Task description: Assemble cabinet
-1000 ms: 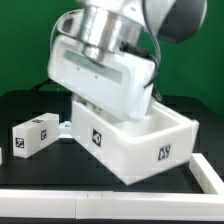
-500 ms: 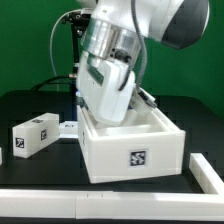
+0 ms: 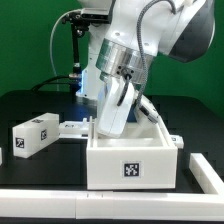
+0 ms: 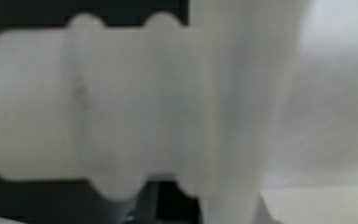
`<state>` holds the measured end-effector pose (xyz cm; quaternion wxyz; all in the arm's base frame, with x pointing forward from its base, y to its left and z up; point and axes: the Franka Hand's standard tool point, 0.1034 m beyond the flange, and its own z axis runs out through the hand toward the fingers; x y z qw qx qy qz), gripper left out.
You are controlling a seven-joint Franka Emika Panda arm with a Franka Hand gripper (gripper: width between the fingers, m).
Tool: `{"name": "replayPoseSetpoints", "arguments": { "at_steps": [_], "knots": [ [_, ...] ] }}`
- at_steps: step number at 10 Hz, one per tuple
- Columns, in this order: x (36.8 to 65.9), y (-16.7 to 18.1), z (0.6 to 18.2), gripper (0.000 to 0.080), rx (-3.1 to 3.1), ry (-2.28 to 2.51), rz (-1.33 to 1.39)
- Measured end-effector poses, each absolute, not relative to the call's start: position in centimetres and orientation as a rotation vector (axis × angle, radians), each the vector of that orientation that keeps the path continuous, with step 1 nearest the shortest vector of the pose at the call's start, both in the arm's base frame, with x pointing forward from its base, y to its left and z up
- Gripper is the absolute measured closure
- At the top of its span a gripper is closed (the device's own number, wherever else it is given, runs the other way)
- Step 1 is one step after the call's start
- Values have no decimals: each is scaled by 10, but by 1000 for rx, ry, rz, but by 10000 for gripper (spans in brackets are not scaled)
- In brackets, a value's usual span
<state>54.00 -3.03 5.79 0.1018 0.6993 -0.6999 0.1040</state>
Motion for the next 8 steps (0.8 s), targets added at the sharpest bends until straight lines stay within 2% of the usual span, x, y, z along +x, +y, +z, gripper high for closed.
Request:
{"name": "replayPoseSetpoints", "arguments": {
  "at_steps": [4, 8],
  "knots": [
    [520, -7, 43, 768, 2022, -2081, 263],
    [529, 2, 28, 768, 2034, -2011, 281]
  ]
}}
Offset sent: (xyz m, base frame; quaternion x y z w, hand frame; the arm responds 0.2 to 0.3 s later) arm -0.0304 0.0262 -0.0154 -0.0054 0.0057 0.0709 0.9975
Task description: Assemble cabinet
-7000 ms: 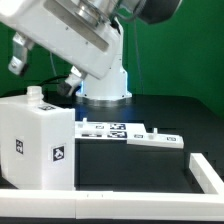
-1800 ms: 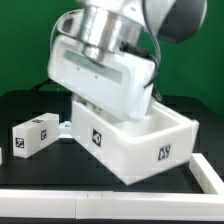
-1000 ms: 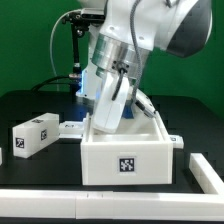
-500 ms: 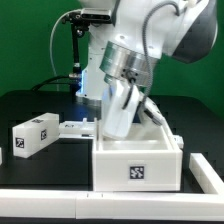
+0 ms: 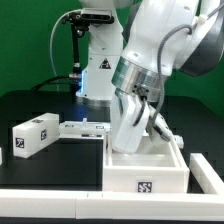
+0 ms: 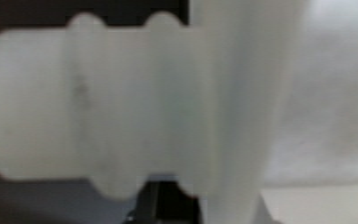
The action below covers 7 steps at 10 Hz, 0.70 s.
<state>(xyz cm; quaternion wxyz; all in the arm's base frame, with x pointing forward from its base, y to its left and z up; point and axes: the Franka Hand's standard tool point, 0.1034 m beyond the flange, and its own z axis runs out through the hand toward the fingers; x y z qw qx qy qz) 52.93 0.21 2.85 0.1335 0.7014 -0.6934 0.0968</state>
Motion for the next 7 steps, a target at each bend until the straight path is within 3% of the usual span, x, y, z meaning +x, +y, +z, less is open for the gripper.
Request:
{"name": "replayPoseSetpoints", "arguments": {
  "at_steps": [7],
  "knots": [
    [531, 34, 17, 764, 2011, -1986, 294]
  ]
}}
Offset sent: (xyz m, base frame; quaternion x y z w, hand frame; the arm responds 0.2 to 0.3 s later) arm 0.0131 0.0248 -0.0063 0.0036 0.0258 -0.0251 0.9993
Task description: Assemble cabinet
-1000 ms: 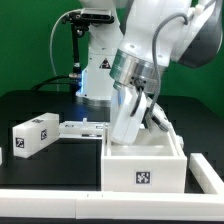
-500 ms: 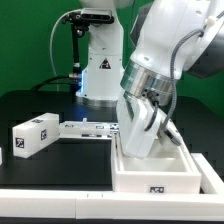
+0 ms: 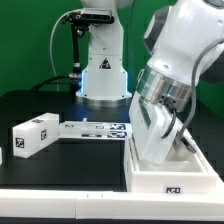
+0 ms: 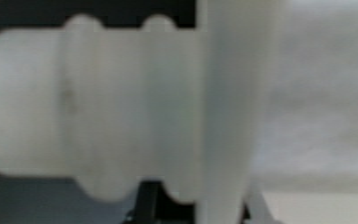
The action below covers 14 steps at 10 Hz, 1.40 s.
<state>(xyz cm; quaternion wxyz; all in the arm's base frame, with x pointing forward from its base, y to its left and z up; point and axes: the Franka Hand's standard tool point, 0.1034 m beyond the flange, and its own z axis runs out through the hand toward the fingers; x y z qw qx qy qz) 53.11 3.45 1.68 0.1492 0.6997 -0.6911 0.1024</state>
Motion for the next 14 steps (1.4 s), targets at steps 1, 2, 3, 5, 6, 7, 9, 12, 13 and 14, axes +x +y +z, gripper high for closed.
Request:
{"name": "replayPoseSetpoints", "arguments": {
  "at_steps": [1, 2, 3, 5, 6, 7, 9, 12, 13, 14],
  "knots": [
    [531, 35, 17, 764, 2014, -1984, 295],
    [531, 35, 17, 764, 2014, -1984, 293],
    [531, 35, 18, 764, 2010, -1984, 286],
    [531, 35, 18, 764, 2006, -1989, 286],
    [531, 35, 18, 679, 2006, -1989, 287],
    [531, 35, 18, 540, 2006, -1989, 286],
    [532, 37, 21, 404, 2016, -1991, 289],
    [532, 59, 32, 84, 2045, -2013, 309],
    [532, 73, 33, 18, 2057, -2013, 333],
    [533, 81, 36, 18, 2068, -2014, 339]
  ]
}}
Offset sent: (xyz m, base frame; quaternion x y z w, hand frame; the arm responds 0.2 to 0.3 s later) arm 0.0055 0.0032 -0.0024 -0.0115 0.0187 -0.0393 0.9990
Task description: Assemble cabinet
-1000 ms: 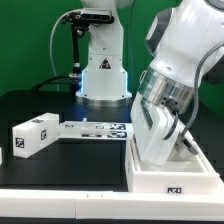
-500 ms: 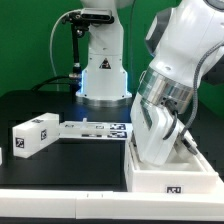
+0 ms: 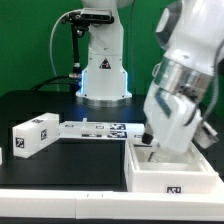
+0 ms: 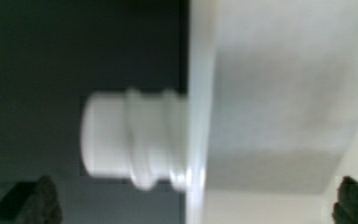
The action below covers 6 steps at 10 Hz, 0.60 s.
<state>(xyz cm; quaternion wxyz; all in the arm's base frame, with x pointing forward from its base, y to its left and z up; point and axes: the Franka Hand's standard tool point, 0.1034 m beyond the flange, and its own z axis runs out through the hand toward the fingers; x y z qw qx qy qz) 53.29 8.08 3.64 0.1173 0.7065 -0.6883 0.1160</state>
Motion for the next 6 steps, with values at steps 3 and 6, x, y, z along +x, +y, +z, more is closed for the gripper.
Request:
{"name": "replayPoseSetpoints", "arguments": {
  "at_steps": [3, 6],
  "knots": [
    [545, 70, 87, 3, 2147, -2070, 305],
    [548, 55, 104, 3, 2147, -2109, 288]
  ]
}}
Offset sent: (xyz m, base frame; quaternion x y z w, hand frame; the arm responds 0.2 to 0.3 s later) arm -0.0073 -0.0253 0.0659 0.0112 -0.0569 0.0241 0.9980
